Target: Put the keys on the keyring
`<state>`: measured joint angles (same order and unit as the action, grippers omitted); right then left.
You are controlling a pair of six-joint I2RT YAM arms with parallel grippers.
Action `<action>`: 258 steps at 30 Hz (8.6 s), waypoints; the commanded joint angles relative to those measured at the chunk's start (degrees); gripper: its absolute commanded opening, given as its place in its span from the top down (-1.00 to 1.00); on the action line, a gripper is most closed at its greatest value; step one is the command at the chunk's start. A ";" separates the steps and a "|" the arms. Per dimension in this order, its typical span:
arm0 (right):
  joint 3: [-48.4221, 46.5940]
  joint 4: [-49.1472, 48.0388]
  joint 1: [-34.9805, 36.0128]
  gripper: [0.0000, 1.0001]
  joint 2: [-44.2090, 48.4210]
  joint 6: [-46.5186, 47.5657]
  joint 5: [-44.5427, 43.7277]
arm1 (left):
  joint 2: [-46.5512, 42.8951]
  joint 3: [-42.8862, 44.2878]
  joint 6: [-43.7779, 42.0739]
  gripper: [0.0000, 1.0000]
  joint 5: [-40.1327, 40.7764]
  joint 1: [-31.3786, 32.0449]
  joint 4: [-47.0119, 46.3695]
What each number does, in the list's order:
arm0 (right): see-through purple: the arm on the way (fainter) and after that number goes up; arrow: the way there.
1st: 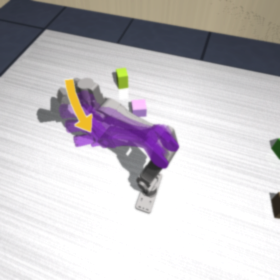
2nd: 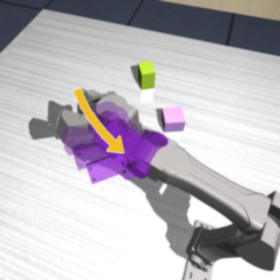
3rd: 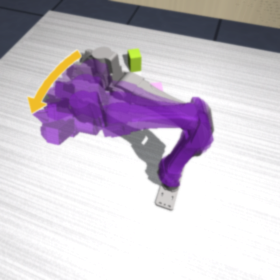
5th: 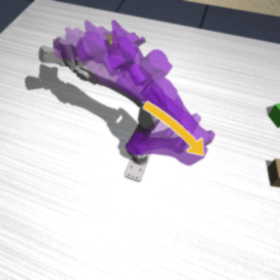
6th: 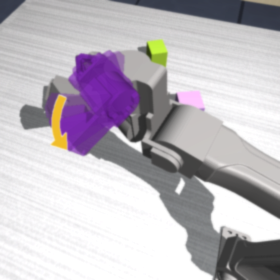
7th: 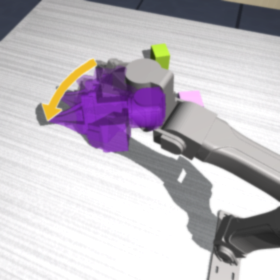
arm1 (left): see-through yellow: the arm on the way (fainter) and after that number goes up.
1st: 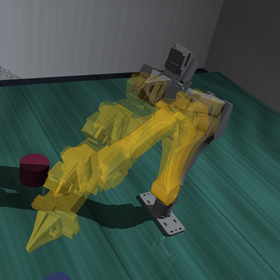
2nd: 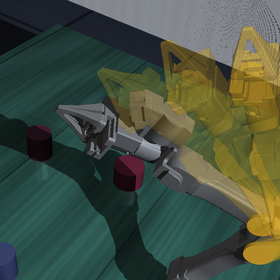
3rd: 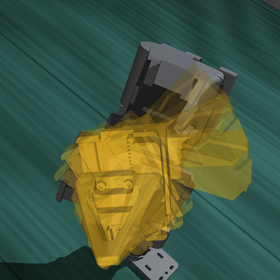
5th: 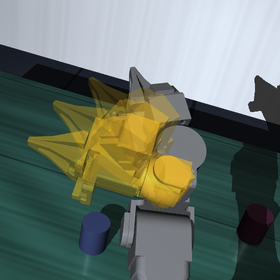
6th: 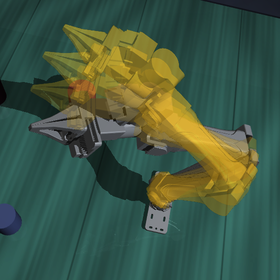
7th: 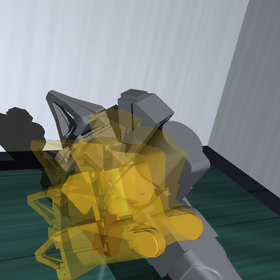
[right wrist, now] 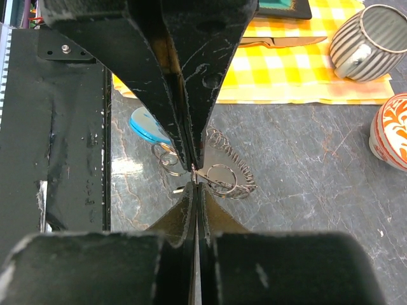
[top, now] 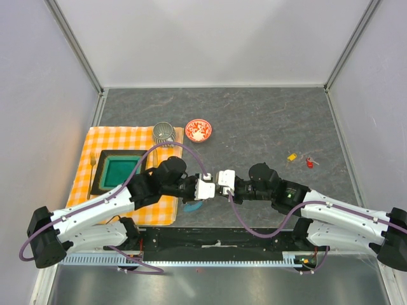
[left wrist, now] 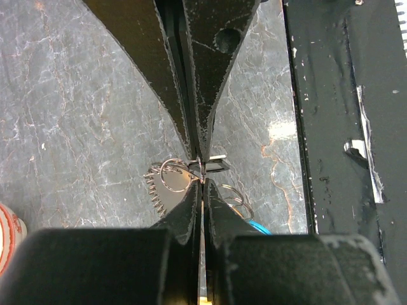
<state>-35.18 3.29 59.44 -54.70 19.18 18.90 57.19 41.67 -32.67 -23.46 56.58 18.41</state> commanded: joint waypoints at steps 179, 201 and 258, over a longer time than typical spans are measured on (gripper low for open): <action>-3.49 2.60 -11.10 1.00 0.64 -3.89 5.80 | 6.09 0.96 26.69 0.51 -3.08 -3.84 -20.18; -3.14 2.16 -10.40 1.00 1.17 -3.62 4.75 | 9.43 5.26 25.11 0.78 -2.64 -3.76 -11.21; 6.43 0.75 -9.78 0.28 11.71 -22.77 0.78 | 0.29 -21.54 33.90 0.97 4.04 -3.84 -58.31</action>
<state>-30.33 5.67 49.04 -45.17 1.93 17.19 57.60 20.25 -0.43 -21.04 52.58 -31.83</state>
